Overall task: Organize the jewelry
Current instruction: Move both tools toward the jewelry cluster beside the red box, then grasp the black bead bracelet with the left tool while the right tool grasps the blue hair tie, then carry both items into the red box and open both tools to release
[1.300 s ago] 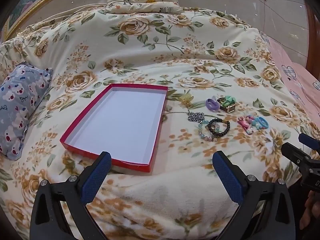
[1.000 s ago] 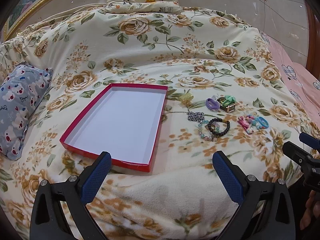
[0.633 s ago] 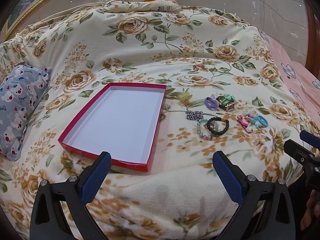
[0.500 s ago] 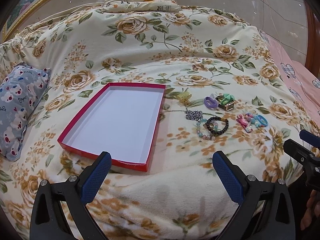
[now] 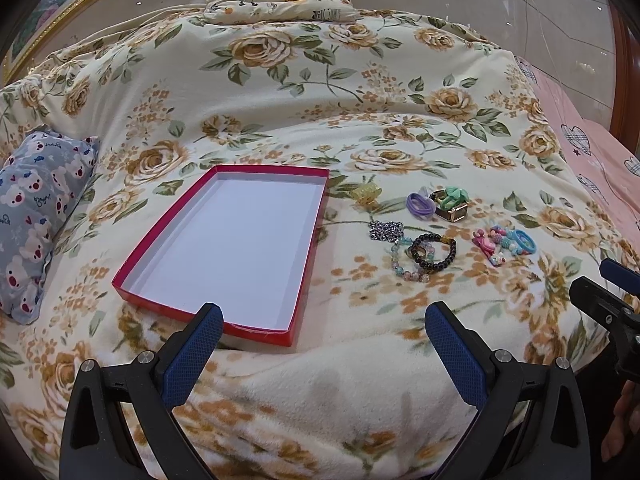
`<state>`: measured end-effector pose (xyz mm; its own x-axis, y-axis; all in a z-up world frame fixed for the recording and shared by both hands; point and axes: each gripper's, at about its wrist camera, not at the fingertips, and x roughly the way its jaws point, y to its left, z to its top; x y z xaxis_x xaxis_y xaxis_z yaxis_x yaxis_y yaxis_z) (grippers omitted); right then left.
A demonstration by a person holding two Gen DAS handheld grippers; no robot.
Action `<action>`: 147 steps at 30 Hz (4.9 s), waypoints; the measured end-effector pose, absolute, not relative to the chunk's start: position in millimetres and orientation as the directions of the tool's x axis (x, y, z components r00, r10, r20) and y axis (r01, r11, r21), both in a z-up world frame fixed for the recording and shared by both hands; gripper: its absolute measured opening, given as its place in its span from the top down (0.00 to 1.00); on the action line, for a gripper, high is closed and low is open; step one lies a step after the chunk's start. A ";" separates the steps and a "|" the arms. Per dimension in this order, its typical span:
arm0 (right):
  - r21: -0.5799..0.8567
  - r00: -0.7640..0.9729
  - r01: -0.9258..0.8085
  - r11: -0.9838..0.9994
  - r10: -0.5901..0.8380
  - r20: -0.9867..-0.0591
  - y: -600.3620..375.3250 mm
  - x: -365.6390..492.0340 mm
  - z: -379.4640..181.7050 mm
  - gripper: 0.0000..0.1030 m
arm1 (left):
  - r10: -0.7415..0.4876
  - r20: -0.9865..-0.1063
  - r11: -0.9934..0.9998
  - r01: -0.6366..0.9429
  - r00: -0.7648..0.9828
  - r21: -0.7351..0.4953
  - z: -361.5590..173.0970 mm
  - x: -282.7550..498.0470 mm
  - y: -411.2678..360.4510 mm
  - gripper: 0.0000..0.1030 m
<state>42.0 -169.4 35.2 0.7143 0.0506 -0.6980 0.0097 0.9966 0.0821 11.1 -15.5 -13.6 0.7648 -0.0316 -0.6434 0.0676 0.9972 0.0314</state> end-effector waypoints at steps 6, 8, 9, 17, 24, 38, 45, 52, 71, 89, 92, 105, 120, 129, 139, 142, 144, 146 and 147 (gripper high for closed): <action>0.081 0.715 0.009 0.997 0.050 -0.698 -169.9 41.6 35.3 0.05 | -0.031 -0.651 0.997 0.071 0.759 0.034 -13.8 16.1 -18.1 0.01; 0.083 0.713 0.009 0.996 0.052 -0.699 -170.8 42.5 35.1 0.05 | -0.032 -0.652 0.997 0.071 0.757 0.034 -13.8 17.4 -18.8 0.01; 0.084 0.713 0.010 0.996 0.052 -0.700 -171.3 42.2 35.2 0.05 | -0.032 -0.655 0.997 0.072 0.755 0.034 -14.0 18.7 -19.3 0.01; 0.122 0.704 0.018 0.992 0.075 -0.706 -179.0 55.8 32.0 0.05 | -0.043 -0.671 0.996 0.088 0.740 0.033 -15.0 33.4 -22.5 0.01; 0.139 0.693 0.041 0.989 0.072 -0.717 -190.9 64.1 26.0 0.06 | -0.074 -0.699 0.993 0.120 0.711 0.017 -18.0 54.0 -27.0 0.01; 0.162 0.634 0.133 0.978 0.042 -0.772 -226.7 95.0 10.9 0.31 | -0.124 -0.762 0.985 0.170 0.636 -0.018 -30.4 119.3 -38.9 0.10; 0.146 0.586 0.170 0.975 0.019 -0.810 -240.7 114.4 -1.9 0.50 | -0.124 -0.793 0.985 0.172 0.597 -0.025 -42.6 153.2 -43.5 0.19; 0.123 0.546 0.191 0.974 -0.001 -0.838 -251.6 135.0 -13.1 0.64 | -0.140 -0.804 0.979 0.203 0.578 -0.024 -49.9 178.3 -57.8 0.27; 0.097 0.476 0.207 0.974 -0.013 -0.879 -264.7 157.8 -43.9 0.97 | -0.210 -0.857 0.946 0.318 0.470 -0.057 -84.9 225.6 -91.3 0.89; 0.212 0.582 0.080 0.974 0.127 -0.803 -220.3 152.8 7.3 0.97 | -0.285 -0.759 0.950 0.278 0.585 -0.143 -15.0 170.4 -38.3 0.94; 0.220 0.580 0.051 0.974 0.150 -0.800 -206.8 153.0 8.9 0.97 | -0.280 -0.748 0.954 0.261 0.602 -0.146 -5.2 159.3 -26.6 0.94; 0.258 0.531 -0.102 0.961 0.271 -0.803 -132.3 168.1 3.7 0.97 | -0.242 -0.718 0.970 0.168 0.653 -0.174 22.5 128.8 33.8 0.94; 0.294 0.436 -0.305 0.906 0.407 -0.803 -24.0 208.3 -11.3 0.97 | -0.151 -0.734 0.982 0.013 0.662 -0.191 13.3 138.7 103.1 0.94; 0.290 0.354 -0.362 0.886 0.418 -0.836 25.1 225.4 -42.4 0.97 | -0.115 -0.767 0.977 -0.068 0.632 -0.203 -14.2 158.9 135.3 0.94; 0.244 0.286 -0.405 0.881 0.375 -0.882 49.5 230.4 -69.9 0.97 | -0.079 -0.807 0.969 -0.145 0.586 -0.200 -44.6 177.3 160.9 0.93; 0.236 0.278 -0.412 0.880 0.368 -0.887 53.3 231.5 -73.4 0.94 | -0.070 -0.821 0.969 -0.157 0.567 -0.192 -53.3 180.5 162.4 0.93; 0.230 0.280 -0.419 0.879 0.365 -0.888 55.2 231.9 -72.6 0.93 | -0.062 -0.829 0.969 -0.166 0.556 -0.183 -58.0 182.9 162.9 0.93; 0.231 0.278 -0.418 0.879 0.365 -0.888 56.3 232.7 -72.4 0.92 | -0.061 -0.833 0.968 -0.171 0.550 -0.184 -60.2 184.4 163.3 0.93; 0.234 0.276 -0.416 0.879 0.368 -0.888 55.6 232.4 -72.1 0.92 | -0.061 -0.834 0.968 -0.173 0.548 -0.184 -61.0 185.1 163.4 0.93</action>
<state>232.4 55.6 -72.1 0.2761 0.3676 -0.8881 -0.4160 0.8787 0.2343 185.1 163.4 -61.0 0.5482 -0.0606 -0.8342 -0.1732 0.9675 -0.1841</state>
